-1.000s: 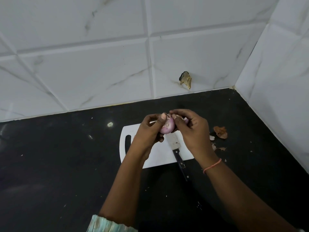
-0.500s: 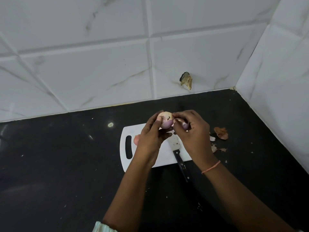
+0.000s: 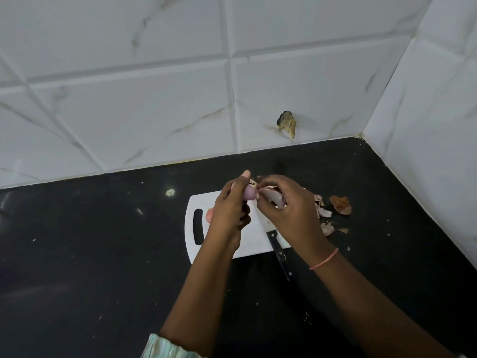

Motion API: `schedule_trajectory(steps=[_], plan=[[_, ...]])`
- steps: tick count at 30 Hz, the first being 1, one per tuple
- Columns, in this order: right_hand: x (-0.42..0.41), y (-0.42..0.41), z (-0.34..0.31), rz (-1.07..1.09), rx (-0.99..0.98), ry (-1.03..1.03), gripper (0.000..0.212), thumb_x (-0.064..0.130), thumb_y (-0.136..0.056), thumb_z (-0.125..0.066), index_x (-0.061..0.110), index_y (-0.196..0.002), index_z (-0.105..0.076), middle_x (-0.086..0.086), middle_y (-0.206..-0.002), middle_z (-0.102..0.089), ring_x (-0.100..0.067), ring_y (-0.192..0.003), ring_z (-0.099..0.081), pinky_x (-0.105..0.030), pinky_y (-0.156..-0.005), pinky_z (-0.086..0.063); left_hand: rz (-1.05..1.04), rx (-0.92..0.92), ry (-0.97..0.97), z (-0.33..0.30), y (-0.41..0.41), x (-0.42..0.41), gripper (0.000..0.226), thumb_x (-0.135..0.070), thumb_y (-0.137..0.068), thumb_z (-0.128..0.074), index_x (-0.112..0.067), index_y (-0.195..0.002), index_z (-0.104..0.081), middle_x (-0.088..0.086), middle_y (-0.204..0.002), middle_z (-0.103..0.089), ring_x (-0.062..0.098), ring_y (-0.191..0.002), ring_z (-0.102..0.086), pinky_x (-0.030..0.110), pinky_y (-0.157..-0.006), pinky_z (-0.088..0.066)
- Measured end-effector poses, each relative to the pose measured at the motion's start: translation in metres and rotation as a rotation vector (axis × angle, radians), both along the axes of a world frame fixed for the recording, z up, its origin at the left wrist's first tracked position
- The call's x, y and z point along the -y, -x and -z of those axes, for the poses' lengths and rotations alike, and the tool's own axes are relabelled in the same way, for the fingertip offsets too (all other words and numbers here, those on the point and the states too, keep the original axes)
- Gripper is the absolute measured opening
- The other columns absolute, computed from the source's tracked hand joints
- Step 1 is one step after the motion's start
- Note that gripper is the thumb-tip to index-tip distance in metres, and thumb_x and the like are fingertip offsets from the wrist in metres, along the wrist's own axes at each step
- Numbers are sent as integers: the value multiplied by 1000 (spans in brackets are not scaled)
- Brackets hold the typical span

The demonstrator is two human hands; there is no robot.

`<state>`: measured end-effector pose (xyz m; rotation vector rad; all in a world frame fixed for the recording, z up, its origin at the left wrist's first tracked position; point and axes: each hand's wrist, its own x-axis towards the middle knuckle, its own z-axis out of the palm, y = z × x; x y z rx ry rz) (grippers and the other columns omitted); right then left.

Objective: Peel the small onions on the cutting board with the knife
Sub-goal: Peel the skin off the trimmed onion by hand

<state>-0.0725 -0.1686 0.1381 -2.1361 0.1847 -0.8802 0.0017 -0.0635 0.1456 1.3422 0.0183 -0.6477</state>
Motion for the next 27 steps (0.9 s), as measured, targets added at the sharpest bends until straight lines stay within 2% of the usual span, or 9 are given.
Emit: schedule_trajectory(steps=[3,10,13,16,20,24,27], plan=[[-2,0,1,-104,-50,-146,35,21,-87,-73,14,-120,-65,11,-112,-68,1,-107,-61,-17,-90,-50,-14,5,-32,-2,-1,4,39,-52,-87,-67,-15,-99,-64,-2,-70,-55,6,-50,-40,19,-42,-34],[-2,1,3,-81,-21,-328,30,14,-84,-76,16,-114,-70,10,-107,-72,-4,-102,-66,-18,-85,-53,0,-69,-61,-3,0,8,48,-61,-86,-63,-13,-88,-59,-3,-57,-42,6,-43,-32,20,-39,-28],[-6,0,5,1,-4,-298,28,12,-81,-78,14,-109,-72,10,-100,-73,-6,-96,-68,-20,-81,-54,15,-79,-51,-2,2,10,48,-61,-88,-61,-13,-81,-55,-4,-53,-37,7,-42,-27,21,-40,-22],[-10,-2,4,61,31,-223,24,15,-81,-78,12,-104,-74,9,-95,-74,-2,-91,-68,-13,-77,-51,-4,-78,-39,-2,7,10,48,-57,-92,-57,-14,-71,-57,-3,-50,-36,8,-42,-26,21,-40,-23],[-8,-4,4,118,44,-79,15,22,-84,-77,11,-94,-73,7,-86,-72,-4,-81,-66,-18,-71,-53,-9,-30,-101,2,11,11,52,-58,-96,-49,-11,-80,-65,0,-55,-42,8,-45,-34,20,-44,-32],[4,-2,2,27,31,-17,12,17,-85,-72,8,-94,-72,2,-88,-72,-8,-84,-66,-25,-73,-54,33,-42,-133,2,6,6,48,-56,-97,-48,-15,-77,-61,-1,-55,-34,9,-47,-31,23,-48,-30],[12,0,4,-81,-13,-113,14,13,-90,-68,9,-102,-71,2,-97,-70,-11,-92,-66,-35,-73,-58,121,-25,-89,3,-1,1,45,-55,-98,-47,-14,-89,-61,-1,-58,-34,12,-53,-33,25,-53,-33]])
